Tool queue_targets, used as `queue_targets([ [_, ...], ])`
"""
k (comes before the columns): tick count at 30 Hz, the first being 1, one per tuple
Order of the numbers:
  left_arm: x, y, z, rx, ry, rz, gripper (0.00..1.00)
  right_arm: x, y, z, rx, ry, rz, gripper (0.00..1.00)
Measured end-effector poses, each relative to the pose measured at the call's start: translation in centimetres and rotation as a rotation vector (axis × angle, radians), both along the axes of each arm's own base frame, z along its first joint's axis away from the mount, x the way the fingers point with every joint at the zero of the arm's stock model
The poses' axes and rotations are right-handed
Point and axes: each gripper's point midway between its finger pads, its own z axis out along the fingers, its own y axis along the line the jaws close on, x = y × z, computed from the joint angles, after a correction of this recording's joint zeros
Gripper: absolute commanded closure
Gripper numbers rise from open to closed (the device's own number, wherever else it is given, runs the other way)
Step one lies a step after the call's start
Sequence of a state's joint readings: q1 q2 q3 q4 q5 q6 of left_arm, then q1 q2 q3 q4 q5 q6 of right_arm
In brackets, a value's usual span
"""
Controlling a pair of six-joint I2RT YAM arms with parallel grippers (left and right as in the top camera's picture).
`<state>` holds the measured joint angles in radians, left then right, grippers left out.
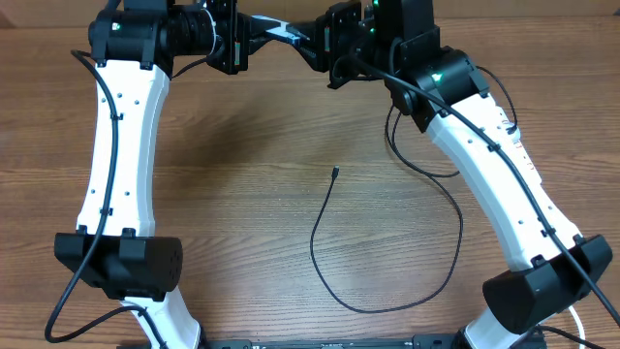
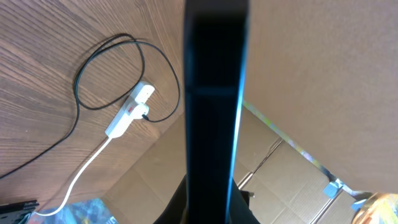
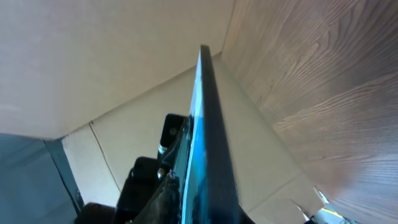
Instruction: Plug charger to phone and switch on socket
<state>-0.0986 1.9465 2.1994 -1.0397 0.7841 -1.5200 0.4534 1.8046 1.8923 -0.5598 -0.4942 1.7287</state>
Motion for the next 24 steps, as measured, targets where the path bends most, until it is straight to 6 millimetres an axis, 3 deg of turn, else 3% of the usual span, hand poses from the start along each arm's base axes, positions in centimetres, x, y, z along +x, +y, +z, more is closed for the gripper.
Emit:
queue_targets([
  [7,0.1,0.1,-0.4,0.011,0.004,0.006,0.96,-0.7,0.8,1.0,-0.002,-0.062,0.048,0.46],
  [10,0.3,0.2,-0.4,0.022,-0.012,0.004,0.96,-0.7,0.8,1.2,-0.016,-0.098,0.061,0.22],
  [16,0.8,0.7,-0.6,0.086,-0.083,-0.007,0.96,-0.5,0.4,1.3,-0.052,-0.161,0.081,0.11],
  [18,1.0,0.9,-0.7,0.125,-0.125,-0.023,0.96,-0.1,0.0,1.3,-0.073,-0.193,0.086,0.00],
  [22,1.4,1.4,-1.0,0.226,-0.242,-0.084,0.96,0.4,-1.5,1.0,-0.125,-0.249,0.110,0.00],
  [24,1.5,1.6,-1.1,0.277,-0.302,-0.121,0.96,0.5,-3.3,-0.3,-0.184,-0.239,0.123,0.00],
])
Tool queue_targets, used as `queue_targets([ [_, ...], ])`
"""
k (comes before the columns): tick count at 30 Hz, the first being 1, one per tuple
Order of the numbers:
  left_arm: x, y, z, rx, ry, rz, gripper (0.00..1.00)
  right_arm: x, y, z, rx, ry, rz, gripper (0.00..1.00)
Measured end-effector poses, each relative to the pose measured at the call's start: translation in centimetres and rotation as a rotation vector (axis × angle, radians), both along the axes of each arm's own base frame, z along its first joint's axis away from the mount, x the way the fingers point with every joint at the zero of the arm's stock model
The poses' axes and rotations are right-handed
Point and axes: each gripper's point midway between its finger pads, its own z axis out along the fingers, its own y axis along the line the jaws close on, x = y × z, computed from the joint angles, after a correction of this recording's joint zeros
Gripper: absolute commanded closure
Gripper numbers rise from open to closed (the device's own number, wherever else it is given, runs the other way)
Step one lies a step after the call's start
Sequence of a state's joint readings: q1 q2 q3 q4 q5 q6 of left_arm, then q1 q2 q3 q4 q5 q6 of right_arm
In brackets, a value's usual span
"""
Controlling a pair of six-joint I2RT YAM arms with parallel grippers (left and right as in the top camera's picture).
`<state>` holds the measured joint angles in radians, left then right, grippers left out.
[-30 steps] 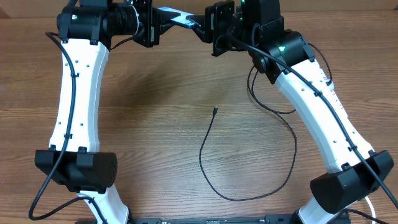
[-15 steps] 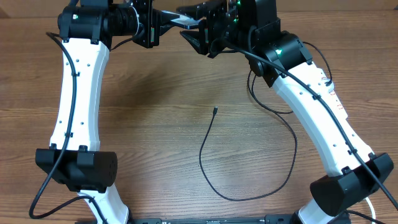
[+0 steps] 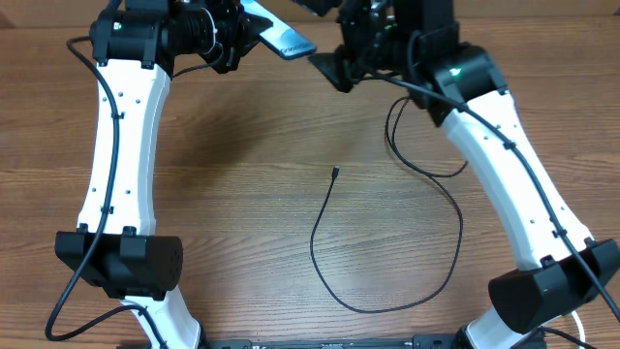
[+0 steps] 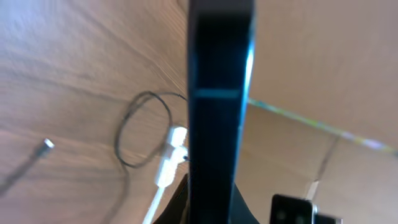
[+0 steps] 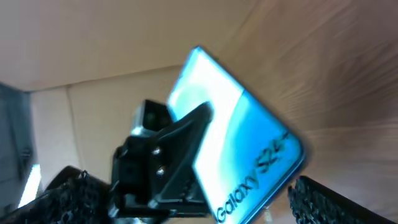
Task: Plug charger to phone and switch on socket
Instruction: 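Move the right gripper down to the black cable's USB-C end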
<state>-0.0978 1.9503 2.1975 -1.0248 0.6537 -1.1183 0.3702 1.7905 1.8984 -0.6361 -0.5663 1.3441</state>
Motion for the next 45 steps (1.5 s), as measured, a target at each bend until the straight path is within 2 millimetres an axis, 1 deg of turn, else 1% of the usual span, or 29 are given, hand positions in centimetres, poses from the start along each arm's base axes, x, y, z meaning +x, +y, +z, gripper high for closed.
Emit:
queue_targets([
  [3,0.0,0.4,-0.5,0.089,-0.071,-0.057,0.96,-0.2,-2.6,-2.3,-0.091,0.042,0.000,0.00],
  [4,-0.3,0.8,-1.1,0.140,-0.086,-0.081,0.96,-0.5,-4.0,-3.5,-0.144,0.065,0.002,0.00],
  [6,-0.4,1.2,-1.6,0.184,-0.093,-0.096,0.96,-0.6,-5.2,-4.5,-0.198,0.072,0.001,0.00],
  [8,-0.8,2.1,-2.7,0.269,-0.087,-0.106,0.96,-1.4,-6.9,-6.4,-0.294,0.108,0.004,0.00],
  [12,-1.2,4.0,-4.4,0.429,-0.082,-0.122,0.96,-3.7,-10.4,-10.2,-0.548,0.193,0.001,0.00],
  [15,-1.5,5.4,-5.2,0.531,-0.079,-0.141,0.96,-4.5,-12.0,-11.9,-0.687,0.221,-0.012,0.00],
  [17,-1.7,6.1,-5.7,0.580,-0.067,-0.146,0.96,-4.9,-12.4,-13.4,-0.766,0.229,-0.009,0.00],
  [20,-1.9,7.2,-6.3,0.654,-0.050,-0.141,0.96,-5.4,-11.9,-16.6,-0.833,0.243,0.021,0.00],
  [22,-2.1,7.9,-6.6,0.690,-0.034,-0.136,0.96,-6.2,-11.4,-19.1,-0.865,0.266,0.054,0.11],
  [24,-2.4,8.4,-6.9,0.721,-0.012,-0.130,0.96,-6.6,-10.6,-21.3,-0.875,0.270,0.082,0.16],
  [26,-2.6,8.8,-7.2,0.743,0.001,-0.126,0.96,-7.2,-9.8,-23.4,-0.884,0.264,0.108,0.17],
  [28,-2.5,9.1,-7.2,0.764,0.002,-0.123,0.96,-7.6,-9.0,-25.0,-0.891,0.251,0.130,0.18],
  [30,-2.5,9.1,-7.3,0.779,0.000,-0.127,0.96,-8.7,-8.3,-26.4,-0.906,0.262,0.165,0.18],
  [33,-2.5,8.9,-7.3,0.799,-0.004,-0.132,0.96,-9.8,-7.4,-27.4,-0.928,0.273,0.217,0.18],
  [36,-2.6,8.3,-7.3,0.807,-0.009,-0.143,0.96,-10.9,-7.3,-28.0,-0.961,0.312,0.273,0.18],
  [38,-2.6,7.9,-7.3,0.809,-0.017,-0.149,0.96,-11.2,-7.4,-28.1,-0.981,0.341,0.302,0.18],
  [39,-2.5,7.7,-7.2,0.810,-0.022,-0.153,0.96,-11.1,-7.4,-28.1,-0.985,0.345,0.307,0.18],
  [41,-2.5,7.3,-7.2,0.812,-0.029,-0.158,0.96,-10.2,-7.1,-27.8,-1.006,0.344,0.311,0.19],
  [43,-2.5,7.0,-7.2,0.812,-0.033,-0.163,0.96,-9.3,-6.9,-27.8,-1.016,0.332,0.303,0.23],
  [44,-2.5,6.9,-7.2,0.814,-0.035,-0.165,0.96,-9.1,-6.9,-28.0,-1.020,0.335,0.301,0.25],
  [45,-2.5,6.9,-7.2,0.814,-0.035,-0.166,0.96,-9.1,-7.0,-28.5,-1.030,0.347,0.303,0.30],
])
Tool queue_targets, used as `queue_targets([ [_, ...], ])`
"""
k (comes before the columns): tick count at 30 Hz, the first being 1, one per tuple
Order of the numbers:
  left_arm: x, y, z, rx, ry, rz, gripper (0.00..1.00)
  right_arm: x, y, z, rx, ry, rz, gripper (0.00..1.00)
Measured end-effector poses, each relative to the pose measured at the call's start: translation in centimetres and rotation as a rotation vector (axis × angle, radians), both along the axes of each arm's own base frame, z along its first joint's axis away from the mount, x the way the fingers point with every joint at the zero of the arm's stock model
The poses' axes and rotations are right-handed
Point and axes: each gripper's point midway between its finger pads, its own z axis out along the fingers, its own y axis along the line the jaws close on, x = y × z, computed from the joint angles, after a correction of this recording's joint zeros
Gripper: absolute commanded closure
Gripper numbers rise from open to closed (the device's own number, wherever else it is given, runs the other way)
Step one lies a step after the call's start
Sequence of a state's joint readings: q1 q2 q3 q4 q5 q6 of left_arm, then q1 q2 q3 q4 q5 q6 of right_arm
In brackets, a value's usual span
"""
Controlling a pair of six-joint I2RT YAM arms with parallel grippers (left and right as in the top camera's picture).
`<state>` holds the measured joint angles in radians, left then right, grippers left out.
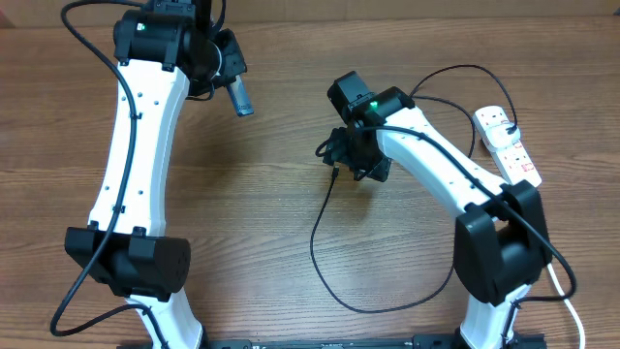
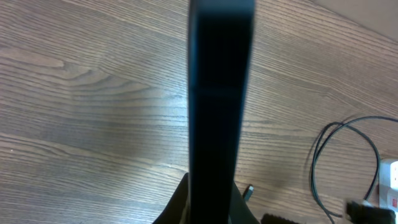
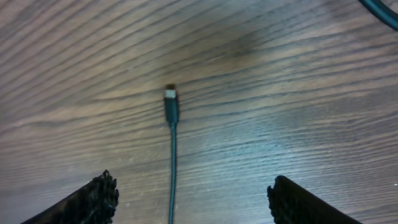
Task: Plug charger to phone and switch on socket
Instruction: 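Move the right gripper down to the black cable's USB-C end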
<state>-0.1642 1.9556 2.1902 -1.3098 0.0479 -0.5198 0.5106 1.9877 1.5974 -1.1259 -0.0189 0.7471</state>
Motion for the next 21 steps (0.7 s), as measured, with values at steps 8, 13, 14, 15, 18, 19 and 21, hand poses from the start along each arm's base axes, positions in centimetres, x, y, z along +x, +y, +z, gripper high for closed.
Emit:
queue_targets([
  [8,0.0,0.0,0.0,0.003,-0.001,-0.002,0.96,-0.3,0.0,-4.1,-0.072,0.065,-0.041,0.33],
  [13,0.0,0.1,0.0,0.009,-0.002,0.000,0.96,-0.3,1.6,-4.2,-0.066,0.031,-0.024,0.36],
  [14,0.0,0.1,0.0,0.009,-0.002,0.000,0.96,-0.2,1.9,-4.2,-0.064,0.021,-0.020,0.36],
  [15,0.0,0.1,0.0,0.009,-0.002,0.000,0.96,-0.2,2.2,-4.2,-0.062,0.013,-0.019,0.36],
  [18,0.0,0.2,0.0,0.010,-0.002,0.001,0.96,0.0,2.8,-4.2,-0.063,-0.014,-0.017,0.41],
  [19,0.0,0.2,0.0,0.010,-0.002,0.001,0.96,0.0,2.9,-4.3,-0.064,-0.018,-0.018,0.42],
  [21,0.0,0.2,0.0,0.012,-0.002,0.002,0.96,0.0,2.8,-4.5,-0.068,-0.020,-0.023,0.48],
])
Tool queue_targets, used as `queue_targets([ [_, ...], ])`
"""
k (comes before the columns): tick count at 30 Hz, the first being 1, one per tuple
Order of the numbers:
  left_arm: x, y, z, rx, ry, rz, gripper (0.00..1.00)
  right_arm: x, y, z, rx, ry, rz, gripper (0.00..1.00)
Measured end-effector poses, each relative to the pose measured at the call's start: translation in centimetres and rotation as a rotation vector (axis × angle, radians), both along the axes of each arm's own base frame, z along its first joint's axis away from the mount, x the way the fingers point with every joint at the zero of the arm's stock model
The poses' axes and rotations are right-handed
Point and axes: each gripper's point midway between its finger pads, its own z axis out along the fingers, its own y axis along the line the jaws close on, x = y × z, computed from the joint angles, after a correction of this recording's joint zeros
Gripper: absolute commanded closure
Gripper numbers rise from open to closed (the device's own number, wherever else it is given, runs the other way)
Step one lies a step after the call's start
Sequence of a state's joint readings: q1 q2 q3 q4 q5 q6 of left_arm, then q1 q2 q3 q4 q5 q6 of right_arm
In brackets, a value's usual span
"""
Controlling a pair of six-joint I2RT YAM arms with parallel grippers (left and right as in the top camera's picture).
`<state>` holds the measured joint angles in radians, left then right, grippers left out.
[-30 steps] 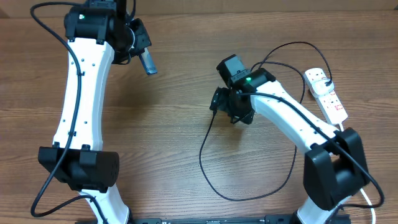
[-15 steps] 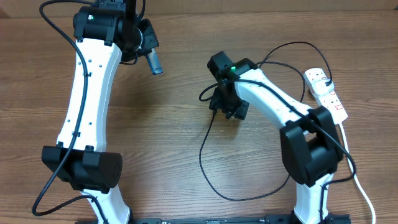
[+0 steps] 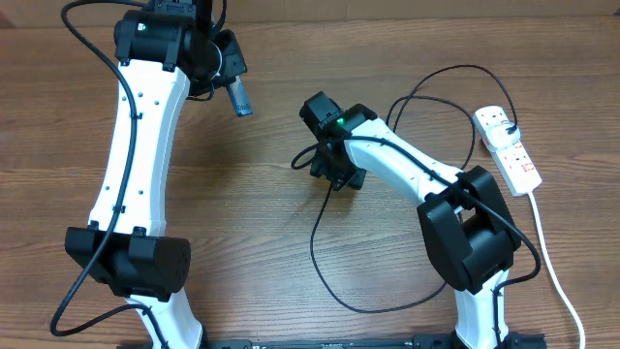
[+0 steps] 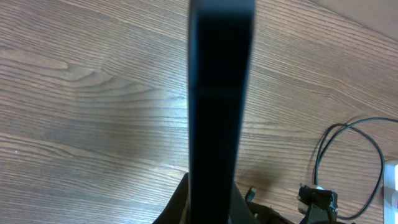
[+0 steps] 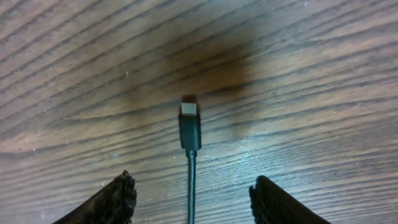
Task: Plug charger to phone and switch on socket
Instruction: 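Move the right gripper down to the black cable's USB-C end, then close the right gripper on the USB-C connector and lift it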
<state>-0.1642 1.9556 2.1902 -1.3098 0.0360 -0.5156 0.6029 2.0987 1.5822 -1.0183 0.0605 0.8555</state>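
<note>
The phone hangs above the table's far left, edge-on to the left wrist view as a dark bar. My left gripper is shut on it. The black charger cable lies in a loop on the wooden table. Its free plug rests on the wood, pointing away from the right wrist camera. My right gripper is open low over the cable just behind the plug, one finger on each side, touching neither. In the overhead view the right gripper covers the plug.
A white power strip lies at the far right of the table with the charger plugged in and its white lead running to the front right corner. The black cable sweeps round the right arm's base.
My right gripper has moved a little left and down onto the plug's spot. The plug now looks larger and sits centred between the fingers. The left gripper still holds the phone in the same place.
At first both grippers held the phone up at the table's far edge. Then the right gripper had let go and the left alone held it. Later the left held the phone over the far left while the right stood open above the plug, now lower around the cable.
</note>
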Motion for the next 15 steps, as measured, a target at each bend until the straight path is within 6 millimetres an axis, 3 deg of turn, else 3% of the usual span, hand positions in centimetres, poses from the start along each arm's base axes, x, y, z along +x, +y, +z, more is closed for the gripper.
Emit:
queue_targets([
  [15,0.00,0.01,0.00,0.000,0.000,0.000,0.96,0.12,-0.12,-0.77,-0.014,0.001,-0.009,0.51],
])
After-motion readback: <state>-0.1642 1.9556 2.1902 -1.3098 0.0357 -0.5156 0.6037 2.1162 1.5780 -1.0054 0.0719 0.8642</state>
